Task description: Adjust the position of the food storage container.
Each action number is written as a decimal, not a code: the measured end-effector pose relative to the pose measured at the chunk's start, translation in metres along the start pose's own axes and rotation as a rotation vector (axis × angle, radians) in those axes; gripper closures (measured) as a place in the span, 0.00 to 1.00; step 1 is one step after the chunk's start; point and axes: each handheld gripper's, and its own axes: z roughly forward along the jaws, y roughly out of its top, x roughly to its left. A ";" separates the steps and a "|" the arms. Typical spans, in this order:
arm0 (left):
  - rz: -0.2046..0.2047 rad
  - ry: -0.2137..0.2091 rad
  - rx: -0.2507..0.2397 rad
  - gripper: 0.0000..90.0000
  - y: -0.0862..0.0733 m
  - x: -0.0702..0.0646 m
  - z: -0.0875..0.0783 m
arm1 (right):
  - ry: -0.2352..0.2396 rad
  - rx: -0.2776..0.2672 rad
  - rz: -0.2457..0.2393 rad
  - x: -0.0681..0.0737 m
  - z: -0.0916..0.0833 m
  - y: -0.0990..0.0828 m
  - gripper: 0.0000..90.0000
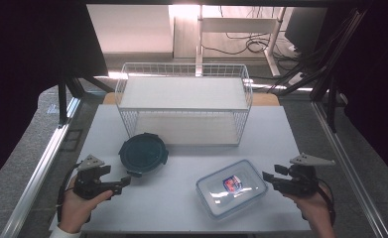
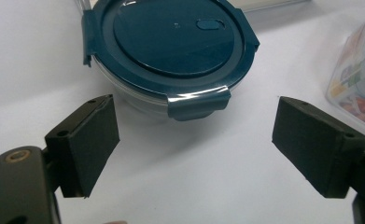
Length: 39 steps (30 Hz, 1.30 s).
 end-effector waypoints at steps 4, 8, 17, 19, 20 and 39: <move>0.002 -0.002 0.008 0.16 -0.002 -0.001 0.002 | 0.003 0.036 -0.009 0.005 -0.010 -0.012 0.61; -0.001 0.003 0.007 0.16 -0.002 -0.001 0.001 | 0.033 0.062 -0.025 0.011 -0.020 -0.018 0.78; 0.002 0.001 0.018 0.16 -0.003 -0.002 0.005 | 0.141 0.182 -0.139 0.042 -0.019 -0.035 0.98; 0.001 0.002 0.022 0.16 -0.004 -0.001 0.006 | 0.149 0.221 -0.193 0.052 -0.014 -0.037 0.98; 0.001 0.004 0.023 0.16 -0.004 -0.001 0.006 | 0.150 0.236 -0.209 0.055 -0.012 -0.038 0.98; 0.003 0.015 0.030 0.16 -0.006 0.002 0.008 | 0.138 0.361 -0.355 0.107 0.051 -0.048 0.99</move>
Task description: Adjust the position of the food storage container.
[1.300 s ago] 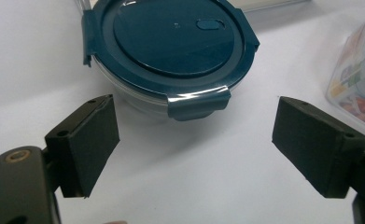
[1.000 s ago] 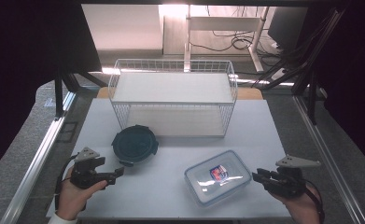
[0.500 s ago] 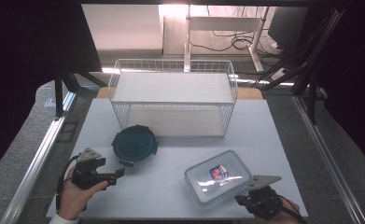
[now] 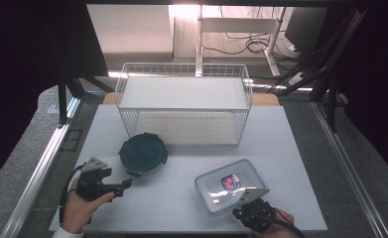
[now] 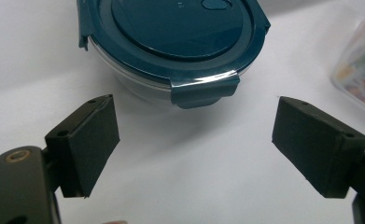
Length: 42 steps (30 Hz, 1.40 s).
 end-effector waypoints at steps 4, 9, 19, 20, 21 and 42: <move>-0.002 -0.002 0.001 0.16 0.000 0.000 0.000 | 0.001 -0.022 -0.008 0.005 0.009 0.012 0.99; 0.000 -0.003 0.005 0.16 0.000 0.000 0.001 | -0.021 -0.037 0.001 0.011 0.019 0.026 0.99; -0.002 -0.008 -0.007 0.16 0.000 0.002 -0.004 | -0.002 -0.098 0.007 0.017 0.002 0.025 0.99; -0.002 -0.007 -0.009 0.16 0.000 0.002 -0.004 | 0.006 -0.112 0.011 0.018 -0.002 0.025 0.99; -0.004 -0.007 -0.010 0.16 0.000 0.002 -0.004 | 0.013 -0.137 0.015 0.019 -0.010 0.025 0.99; -0.057 -0.035 -0.062 0.22 0.002 0.005 -0.010 | -0.236 -0.155 0.296 -0.122 -0.019 0.034 0.99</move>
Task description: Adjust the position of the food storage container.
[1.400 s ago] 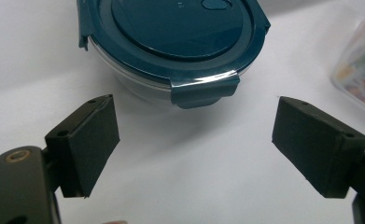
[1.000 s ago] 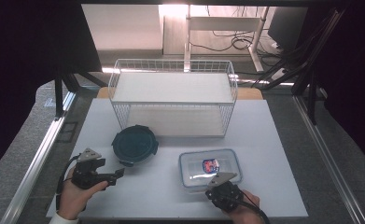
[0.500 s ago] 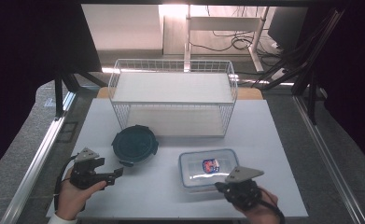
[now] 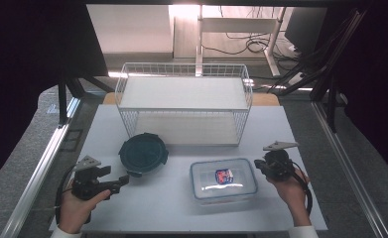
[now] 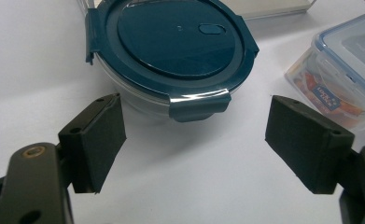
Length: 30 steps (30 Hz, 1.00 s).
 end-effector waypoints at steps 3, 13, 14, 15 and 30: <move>0.000 -0.001 -0.002 0.22 0.000 0.000 0.000 | -0.003 0.045 -0.002 -0.002 0.013 -0.005 0.99; 0.030 -0.007 0.007 0.24 -0.001 -0.002 0.002 | -0.007 0.107 -0.041 0.008 0.012 -0.015 0.99; 0.030 -0.007 0.008 0.24 -0.001 -0.002 0.003 | 0.002 0.104 -0.045 0.010 0.013 -0.015 0.99; 0.030 -0.008 0.009 0.23 -0.001 -0.002 0.003 | 0.015 0.104 -0.050 0.011 0.014 -0.015 0.99; 0.033 -0.002 -0.001 0.23 -0.001 -0.001 0.001 | 0.139 0.075 -0.131 0.051 0.013 -0.007 0.99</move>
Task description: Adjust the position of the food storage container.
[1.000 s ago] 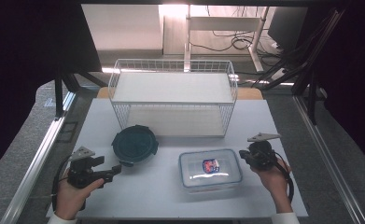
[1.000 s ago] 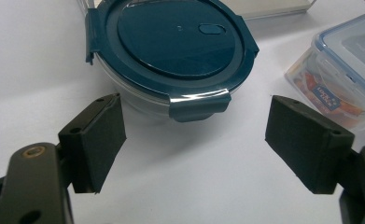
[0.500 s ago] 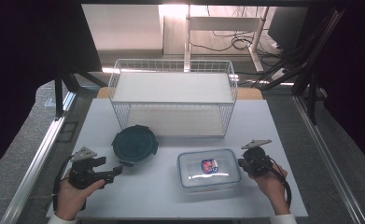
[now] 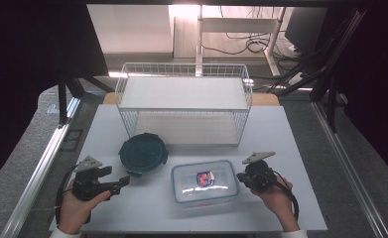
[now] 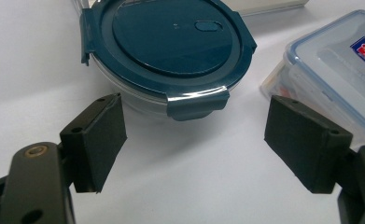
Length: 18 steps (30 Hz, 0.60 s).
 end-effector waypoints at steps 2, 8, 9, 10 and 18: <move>0.001 0.001 0.000 0.23 0.000 0.000 0.000 | 0.013 -0.001 -0.010 0.004 0.000 -0.001 0.99; 0.004 0.002 0.001 0.22 0.000 -0.001 0.000 | 0.035 0.002 -0.028 0.013 0.000 -0.002 0.99; 0.004 0.002 0.001 0.22 0.000 -0.001 0.000 | 0.039 0.004 -0.035 0.014 0.001 -0.002 0.99; 0.004 0.002 0.001 0.22 0.000 -0.001 0.000 | 0.039 0.004 -0.035 0.014 0.001 -0.002 0.99; 0.004 0.006 0.001 0.22 0.000 0.000 0.000 | 0.052 0.020 -0.033 0.016 0.004 -0.003 0.99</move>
